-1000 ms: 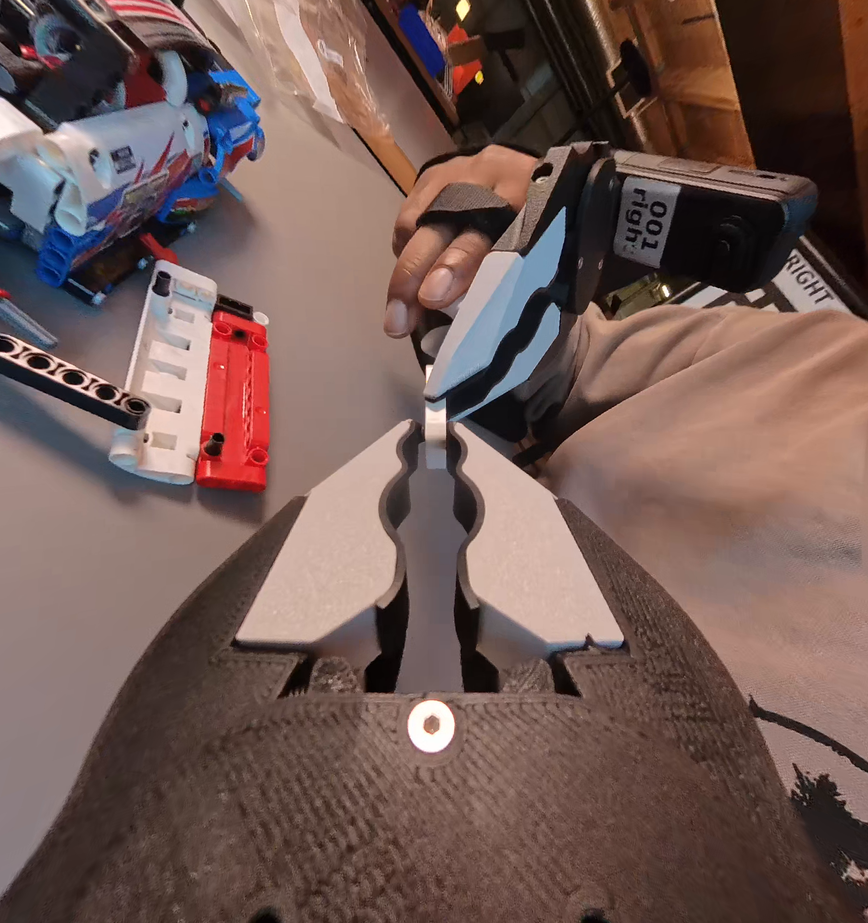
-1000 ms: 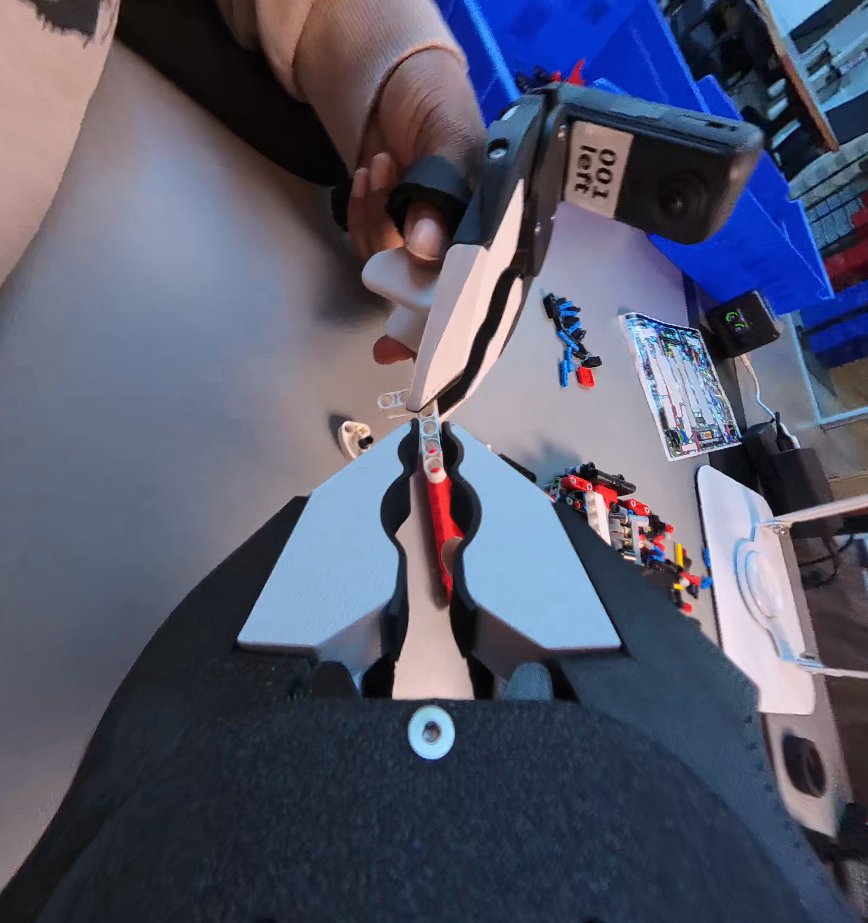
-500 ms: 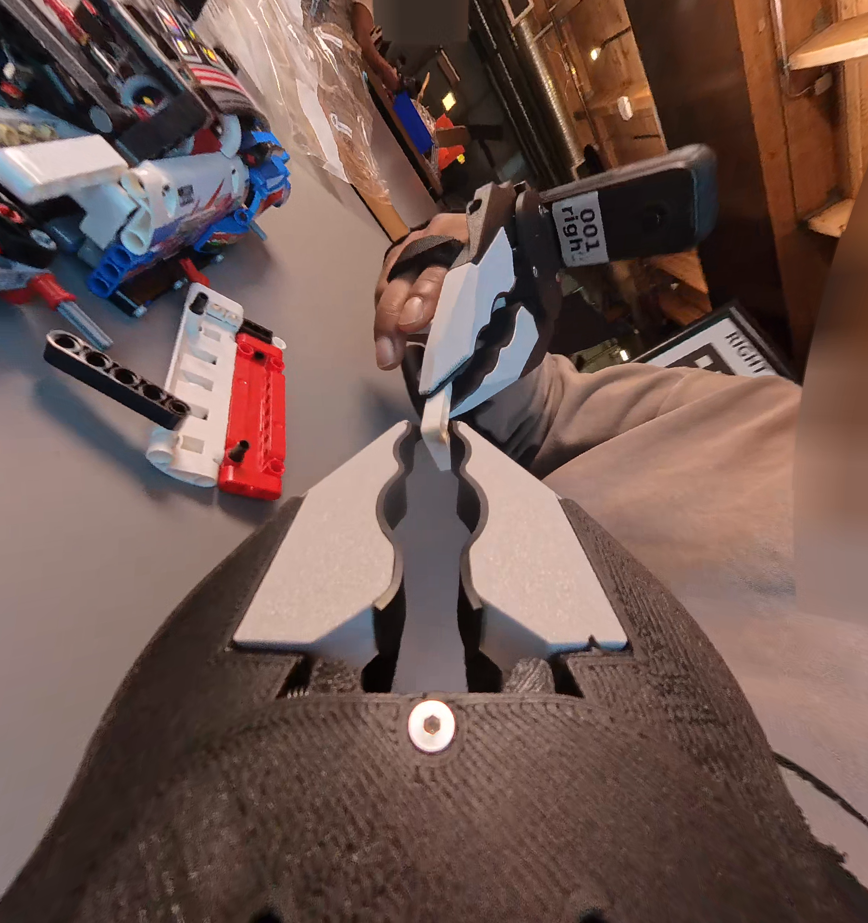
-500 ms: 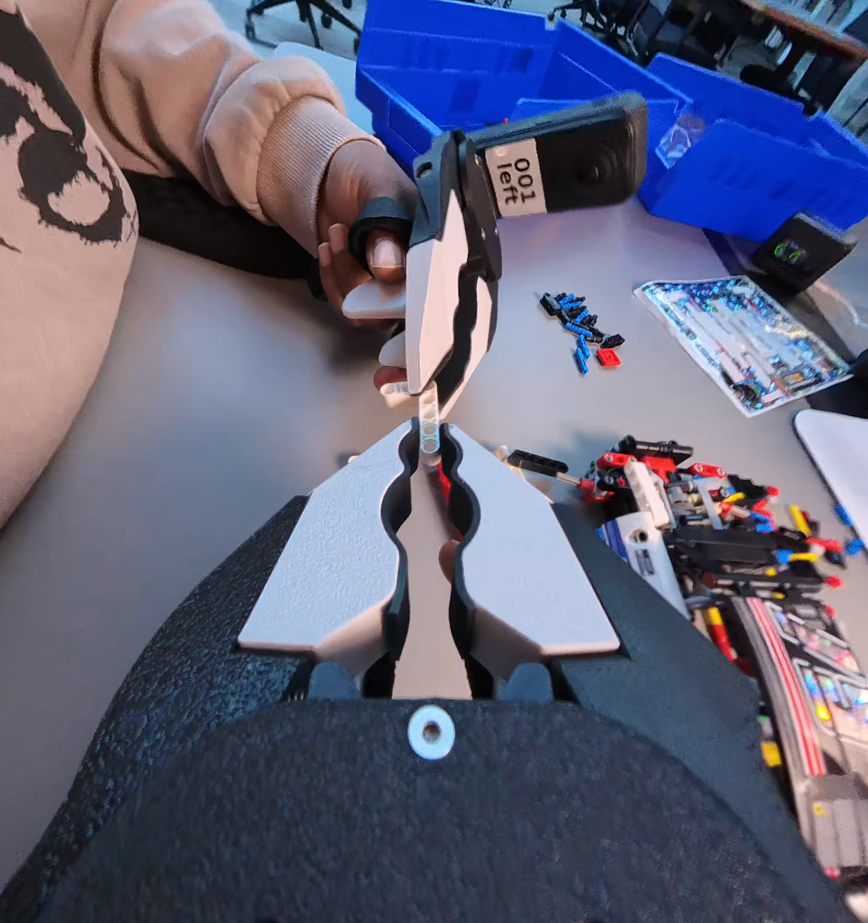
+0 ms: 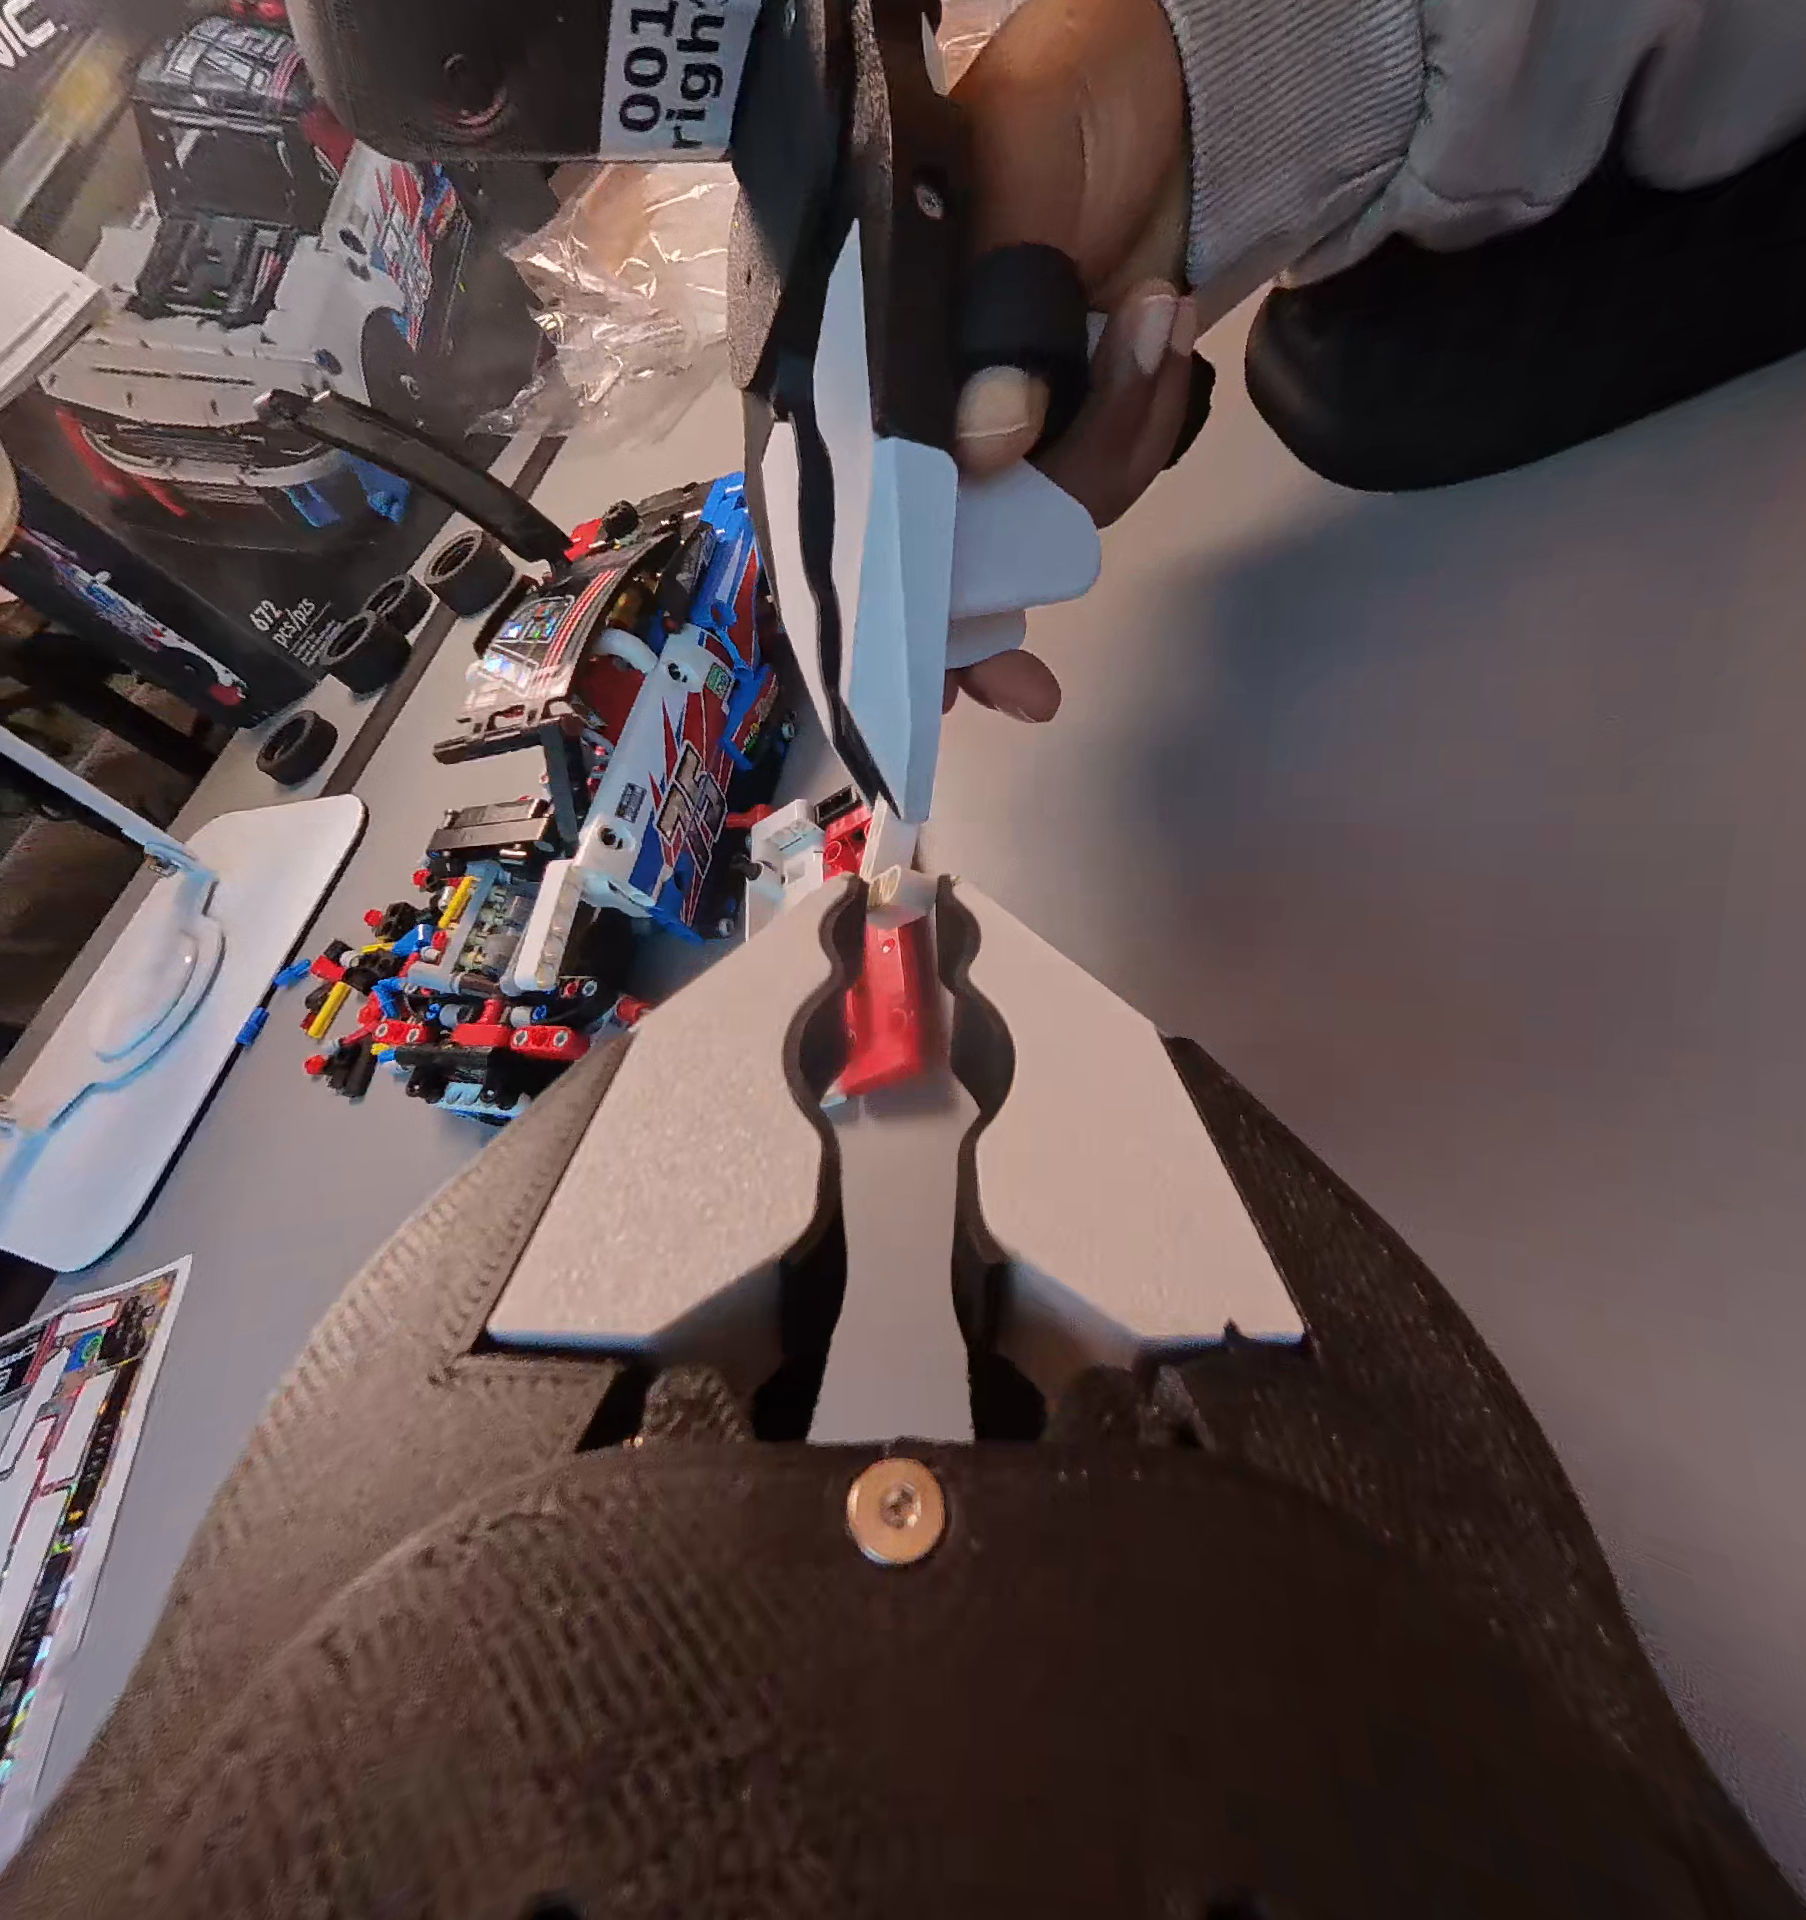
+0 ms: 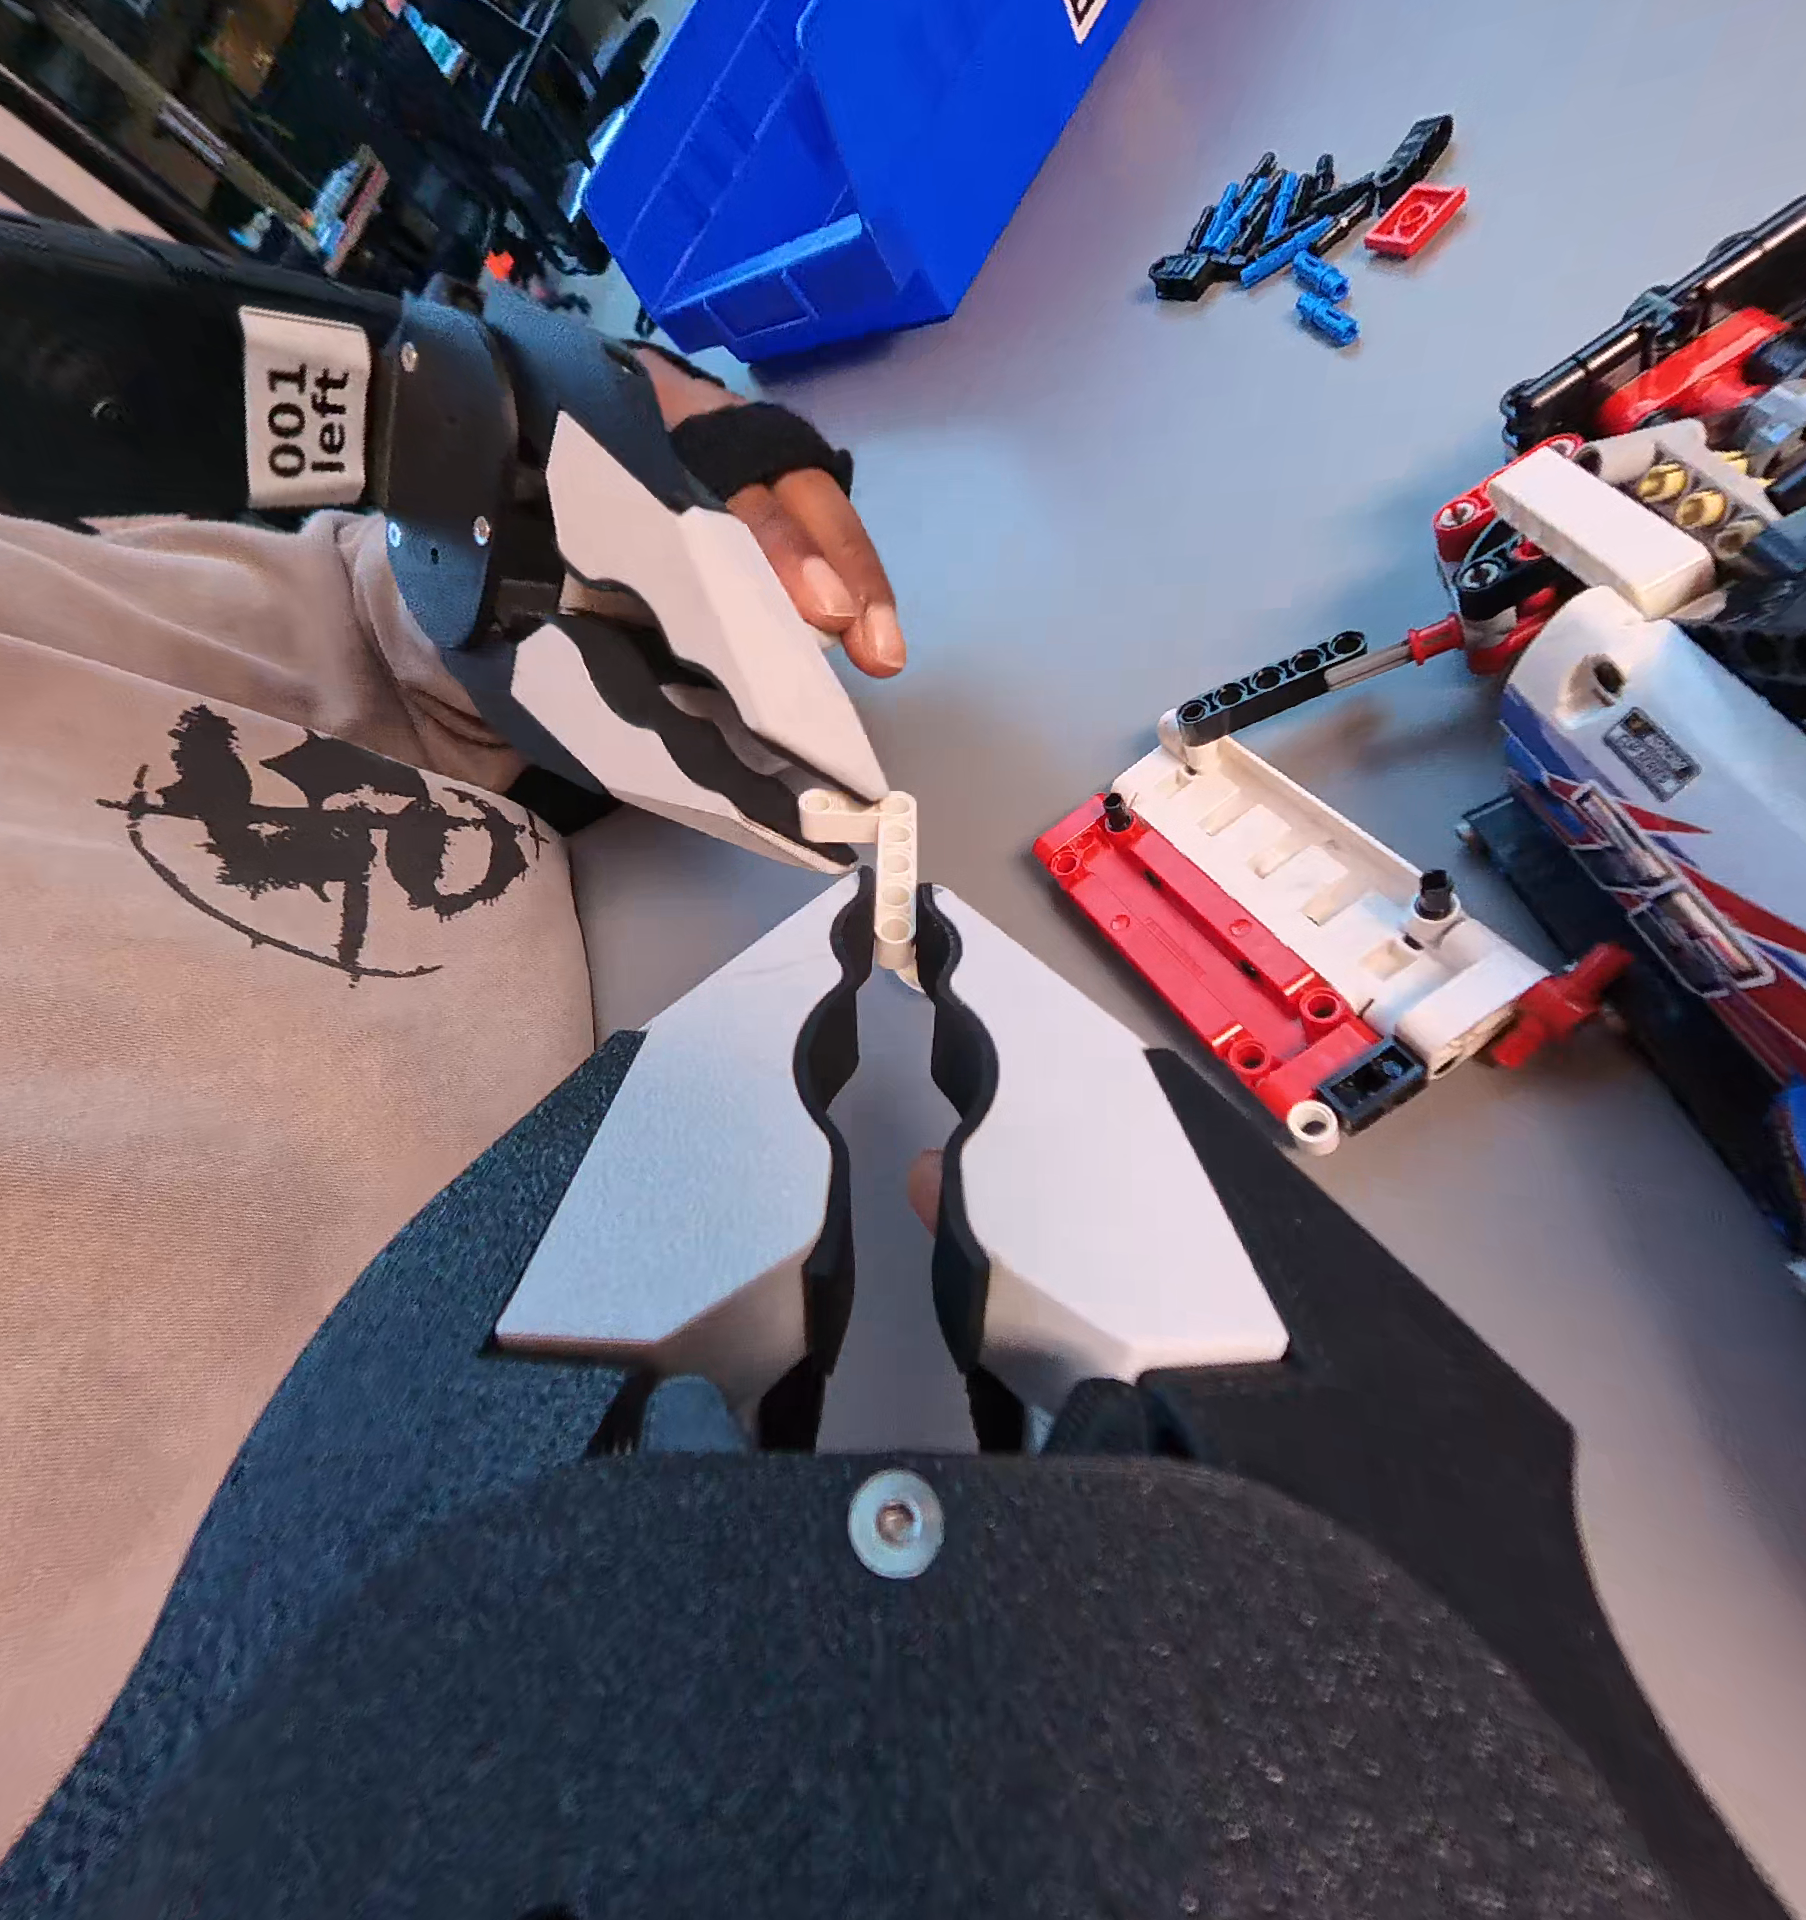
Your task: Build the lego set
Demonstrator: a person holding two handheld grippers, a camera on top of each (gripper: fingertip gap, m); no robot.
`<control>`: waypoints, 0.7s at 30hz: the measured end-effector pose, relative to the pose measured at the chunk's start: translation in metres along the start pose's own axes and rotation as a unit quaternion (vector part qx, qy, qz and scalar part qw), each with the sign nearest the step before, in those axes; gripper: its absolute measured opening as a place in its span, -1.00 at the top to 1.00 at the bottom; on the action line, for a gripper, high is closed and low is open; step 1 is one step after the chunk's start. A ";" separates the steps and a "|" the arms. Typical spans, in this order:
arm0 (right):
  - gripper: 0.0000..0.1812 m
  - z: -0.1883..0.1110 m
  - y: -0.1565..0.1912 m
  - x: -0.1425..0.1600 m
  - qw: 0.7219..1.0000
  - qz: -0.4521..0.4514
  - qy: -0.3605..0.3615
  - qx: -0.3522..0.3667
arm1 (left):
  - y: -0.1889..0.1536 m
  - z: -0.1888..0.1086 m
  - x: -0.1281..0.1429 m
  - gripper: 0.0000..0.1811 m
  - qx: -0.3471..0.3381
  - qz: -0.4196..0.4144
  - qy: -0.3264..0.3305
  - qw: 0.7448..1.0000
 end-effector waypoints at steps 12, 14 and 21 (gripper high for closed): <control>0.75 -0.008 0.021 -0.031 0.975 -0.151 -0.153 -0.053 | 0.037 -0.015 -0.017 0.94 0.062 -0.518 -0.225 0.823; 0.77 -0.004 0.022 -0.032 0.977 -0.123 -0.159 -0.065 | 0.035 -0.012 -0.017 0.95 0.081 -0.570 -0.242 0.781; 0.94 -0.001 0.021 -0.027 0.984 -0.048 -0.138 -0.099 | 0.025 -0.004 -0.014 0.94 0.106 -0.613 -0.239 0.745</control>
Point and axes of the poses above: each gripper's, where its closed fingertips meet, z out along the fingers, x out of its underside, y = z × x across the jaws, the point moved 4 cm from there along -z, back along the fingers, and after that the axes turned 12 degrees about -y, right-handed, at the moved point
